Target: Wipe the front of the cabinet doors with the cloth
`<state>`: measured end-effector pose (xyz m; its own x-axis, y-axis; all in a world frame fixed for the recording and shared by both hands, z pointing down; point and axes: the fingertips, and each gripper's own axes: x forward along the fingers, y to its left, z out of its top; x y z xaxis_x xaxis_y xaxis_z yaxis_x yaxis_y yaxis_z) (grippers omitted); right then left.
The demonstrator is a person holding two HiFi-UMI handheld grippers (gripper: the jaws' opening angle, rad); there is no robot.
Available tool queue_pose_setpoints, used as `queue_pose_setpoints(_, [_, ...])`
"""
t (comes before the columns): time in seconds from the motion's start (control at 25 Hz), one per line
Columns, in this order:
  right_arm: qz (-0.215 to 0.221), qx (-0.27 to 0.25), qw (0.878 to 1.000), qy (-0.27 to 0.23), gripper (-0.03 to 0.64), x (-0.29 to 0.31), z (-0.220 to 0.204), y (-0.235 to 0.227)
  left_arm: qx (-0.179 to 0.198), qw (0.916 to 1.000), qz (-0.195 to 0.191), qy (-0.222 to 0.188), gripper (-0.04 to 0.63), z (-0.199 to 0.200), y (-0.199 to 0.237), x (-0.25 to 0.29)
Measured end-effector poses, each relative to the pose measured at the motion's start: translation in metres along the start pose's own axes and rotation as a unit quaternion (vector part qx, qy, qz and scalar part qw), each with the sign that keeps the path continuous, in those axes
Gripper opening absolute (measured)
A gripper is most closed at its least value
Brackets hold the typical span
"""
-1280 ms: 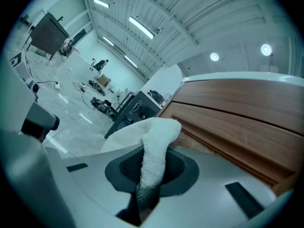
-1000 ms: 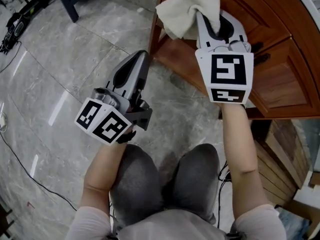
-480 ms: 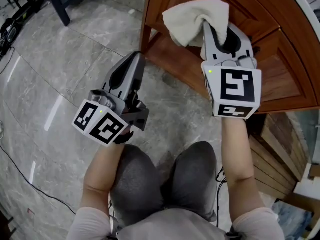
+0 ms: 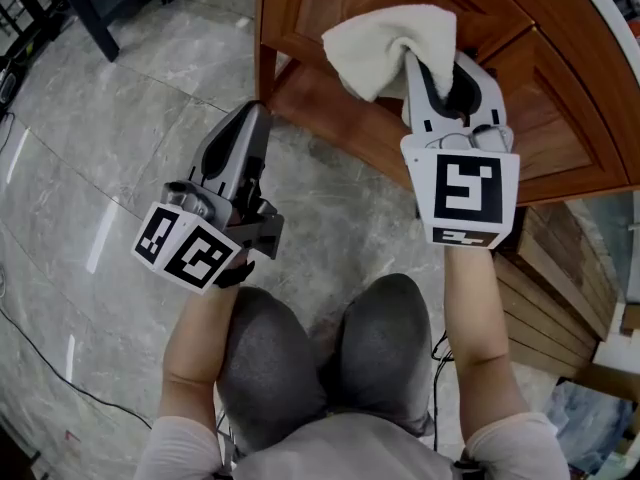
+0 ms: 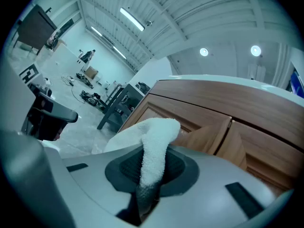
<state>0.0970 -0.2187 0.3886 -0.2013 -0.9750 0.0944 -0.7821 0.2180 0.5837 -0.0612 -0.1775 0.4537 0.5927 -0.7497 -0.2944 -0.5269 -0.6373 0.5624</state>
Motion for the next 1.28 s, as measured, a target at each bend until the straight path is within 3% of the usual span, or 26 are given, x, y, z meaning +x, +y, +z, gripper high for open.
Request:
queue_pose_setpoints(0.4, [-0.01, -0.002, 1.0, -0.011, 0.071, -0.009, -0.005, -0.005, 0.005, 0.9999, -0.001, 0.011, 0.017, -0.009, -0.002, 0.0])
queue_pose_setpoints(1.0, [0.079, -0.042, 0.994, -0.067, 0.071, 0.063, 0.023, 0.097, 0.019, 0.9995, 0.025, 0.007, 0.017, 0.002, 0.013, -0.015])
queue_pose_setpoints(1.28, [0.091, -0.063, 0.993, -0.049, 0.071, 0.104, 0.015, 0.117, 0.023, 0.999, 0.036, 0.008, 0.017, 0.011, 0.023, -0.029])
